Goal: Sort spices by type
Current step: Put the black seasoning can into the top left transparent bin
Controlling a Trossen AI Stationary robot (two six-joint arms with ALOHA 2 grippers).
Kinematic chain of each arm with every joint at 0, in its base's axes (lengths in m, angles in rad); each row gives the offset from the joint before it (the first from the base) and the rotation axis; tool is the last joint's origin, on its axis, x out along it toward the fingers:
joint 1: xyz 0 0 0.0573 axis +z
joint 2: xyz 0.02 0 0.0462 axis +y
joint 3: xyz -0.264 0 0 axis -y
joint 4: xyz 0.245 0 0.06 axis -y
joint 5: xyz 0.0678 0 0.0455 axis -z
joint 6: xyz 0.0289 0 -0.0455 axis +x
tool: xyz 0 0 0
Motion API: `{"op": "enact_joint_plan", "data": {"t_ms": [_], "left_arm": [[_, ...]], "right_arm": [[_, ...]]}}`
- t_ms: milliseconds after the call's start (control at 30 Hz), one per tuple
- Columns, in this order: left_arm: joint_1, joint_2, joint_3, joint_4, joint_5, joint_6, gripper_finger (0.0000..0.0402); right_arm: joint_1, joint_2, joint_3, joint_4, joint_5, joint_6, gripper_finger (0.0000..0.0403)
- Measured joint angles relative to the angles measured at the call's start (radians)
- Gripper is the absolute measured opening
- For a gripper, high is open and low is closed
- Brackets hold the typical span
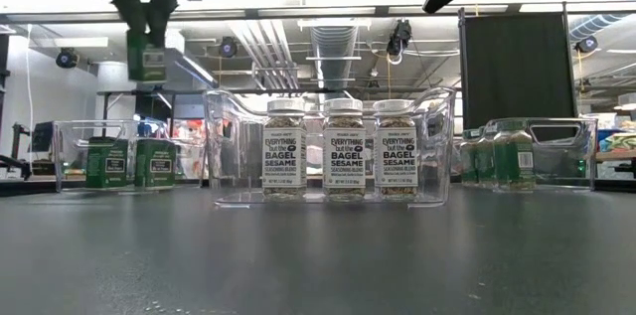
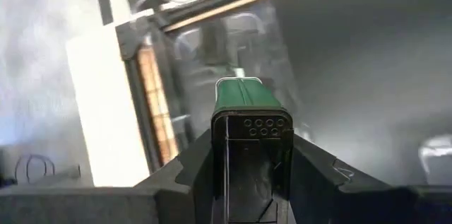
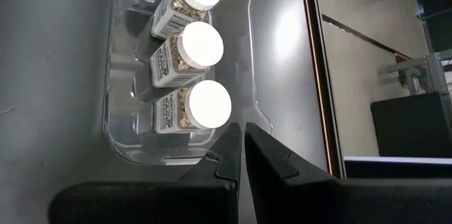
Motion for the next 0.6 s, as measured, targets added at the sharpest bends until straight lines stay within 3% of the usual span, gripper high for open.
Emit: {"op": "enact_joint_plan", "data": {"t_ms": [233,367,600], "left_arm": [[0.265,0.032,-0.040,0.099,0.108,0.211,0.0119],[0.344,0.089,-0.041,0.111,0.109,0.286,0.0119],[0.437,0.135,-0.043,0.115,0.158,0.379,0.0119]], "right_arm": [[0.000,0.000,0.000,-0.006,-0.043,-0.012,0.0013],[0.000,-0.014,-0.001,-0.008,-0.109,-0.032,0.0013],[0.000,-0.080,-0.004,-0.008,-0.124,-0.016,0.0013]]}}
